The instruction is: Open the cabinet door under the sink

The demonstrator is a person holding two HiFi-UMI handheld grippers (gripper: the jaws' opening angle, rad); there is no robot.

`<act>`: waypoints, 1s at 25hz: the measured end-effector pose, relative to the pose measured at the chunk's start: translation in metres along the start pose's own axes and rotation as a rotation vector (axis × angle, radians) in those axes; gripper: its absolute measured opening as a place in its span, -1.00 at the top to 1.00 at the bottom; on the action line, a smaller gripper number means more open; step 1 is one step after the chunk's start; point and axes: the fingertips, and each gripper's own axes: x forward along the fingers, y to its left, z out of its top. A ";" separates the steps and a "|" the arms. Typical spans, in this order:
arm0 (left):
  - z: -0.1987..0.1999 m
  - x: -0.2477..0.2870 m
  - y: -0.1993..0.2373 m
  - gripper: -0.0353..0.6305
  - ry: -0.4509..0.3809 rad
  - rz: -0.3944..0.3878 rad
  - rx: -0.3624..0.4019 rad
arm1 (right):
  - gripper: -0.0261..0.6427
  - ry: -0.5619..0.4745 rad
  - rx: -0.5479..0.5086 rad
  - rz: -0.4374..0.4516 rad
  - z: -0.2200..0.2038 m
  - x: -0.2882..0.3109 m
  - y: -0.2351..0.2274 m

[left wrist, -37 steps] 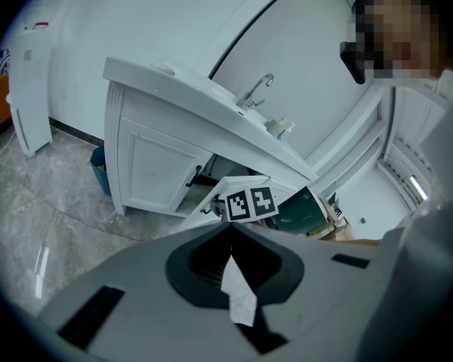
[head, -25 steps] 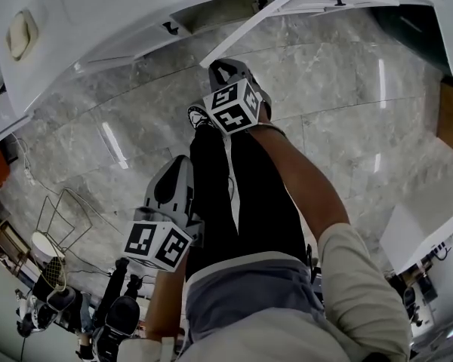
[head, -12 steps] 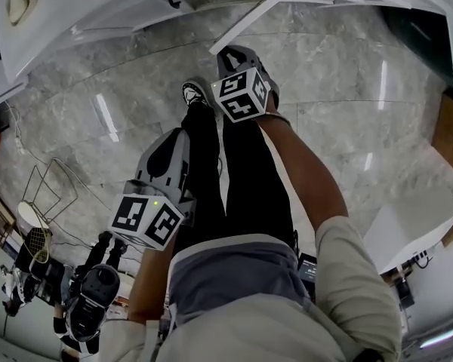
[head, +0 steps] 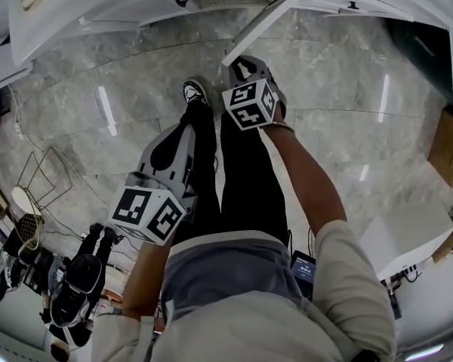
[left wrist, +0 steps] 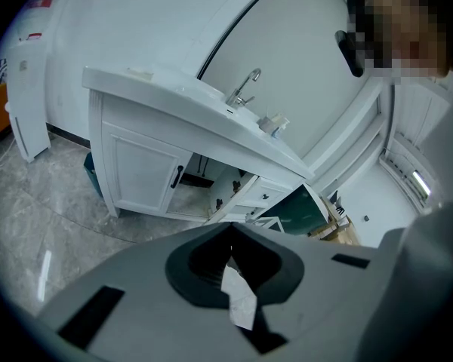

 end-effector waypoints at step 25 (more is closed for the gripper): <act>0.002 0.009 -0.055 0.89 -0.024 -0.069 0.030 | 0.77 0.138 -0.006 -0.063 -0.092 -0.059 -0.052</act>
